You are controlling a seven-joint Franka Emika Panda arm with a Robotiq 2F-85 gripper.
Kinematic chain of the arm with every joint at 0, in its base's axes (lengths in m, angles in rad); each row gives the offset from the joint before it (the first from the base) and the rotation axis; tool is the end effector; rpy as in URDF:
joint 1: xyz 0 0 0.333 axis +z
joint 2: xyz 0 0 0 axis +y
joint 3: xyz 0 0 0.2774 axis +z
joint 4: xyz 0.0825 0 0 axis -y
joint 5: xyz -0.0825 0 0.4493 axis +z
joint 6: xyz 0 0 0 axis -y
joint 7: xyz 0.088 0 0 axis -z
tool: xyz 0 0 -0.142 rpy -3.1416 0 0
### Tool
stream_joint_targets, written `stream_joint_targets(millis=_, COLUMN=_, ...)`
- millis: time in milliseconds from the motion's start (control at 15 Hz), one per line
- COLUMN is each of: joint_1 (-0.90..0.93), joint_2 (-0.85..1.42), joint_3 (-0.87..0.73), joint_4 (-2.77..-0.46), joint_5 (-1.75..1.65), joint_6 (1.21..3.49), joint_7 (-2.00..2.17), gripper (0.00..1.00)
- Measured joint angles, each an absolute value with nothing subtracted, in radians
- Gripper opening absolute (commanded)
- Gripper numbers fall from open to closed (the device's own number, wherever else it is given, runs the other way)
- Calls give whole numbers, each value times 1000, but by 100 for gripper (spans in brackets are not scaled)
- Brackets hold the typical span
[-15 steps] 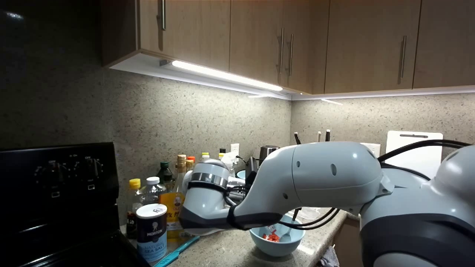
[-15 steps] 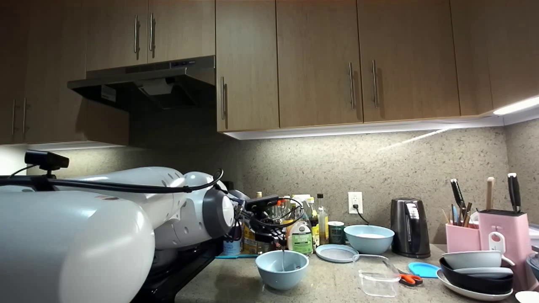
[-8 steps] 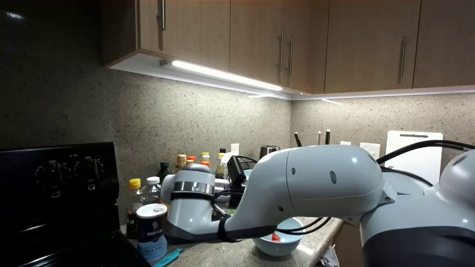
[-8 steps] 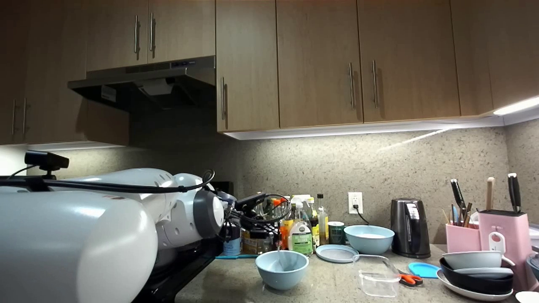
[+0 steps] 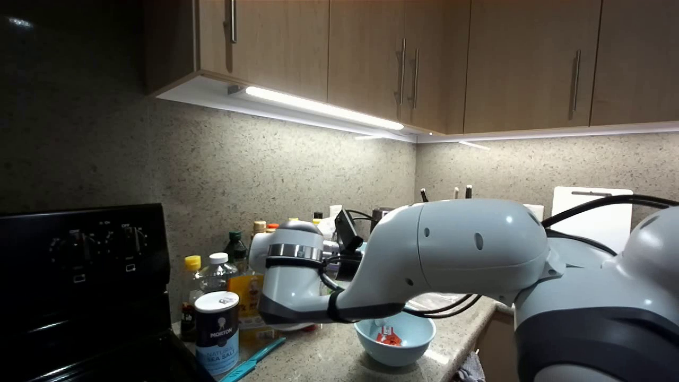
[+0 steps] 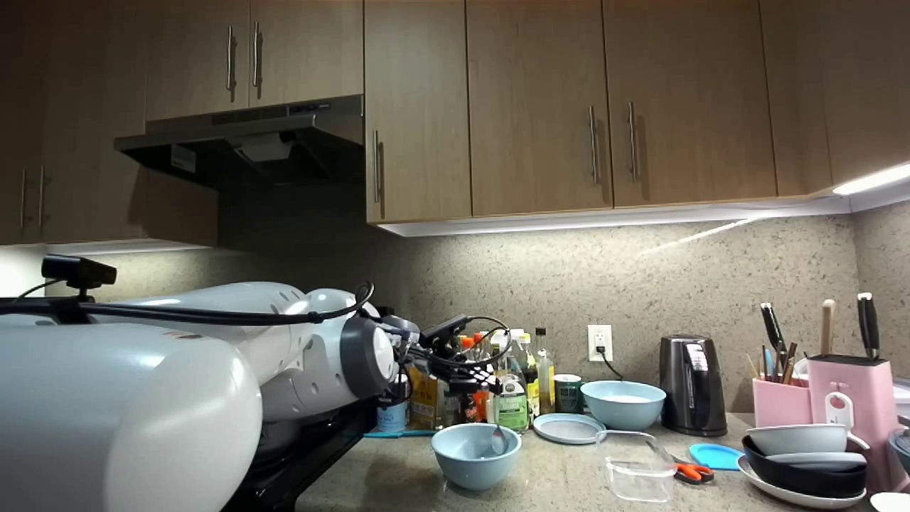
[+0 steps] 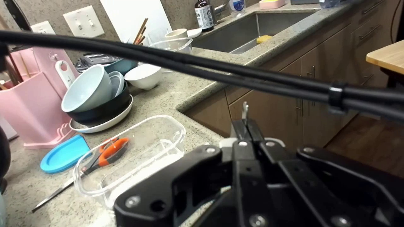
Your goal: Use the spoon to stir the contents in the bowl
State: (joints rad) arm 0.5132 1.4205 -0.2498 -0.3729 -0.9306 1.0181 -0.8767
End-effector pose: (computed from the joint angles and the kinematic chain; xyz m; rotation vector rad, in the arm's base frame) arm 0.7186 0.1815 0.2176 1.6476 0.9574 -1.0448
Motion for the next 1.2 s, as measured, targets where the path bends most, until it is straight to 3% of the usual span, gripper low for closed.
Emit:
stream_joint_targets(millis=533, joint_1=418, joint_2=1407, joint_3=-228, joint_4=-371, joint_5=-870, joint_6=904, joint_7=-877, gripper=1)
stream_joint_targets(millis=1200, joint_1=519, joint_2=1431, joint_3=-197, joint_4=-371, joint_5=-858, joint_6=830, joint_7=-878, gripper=1)
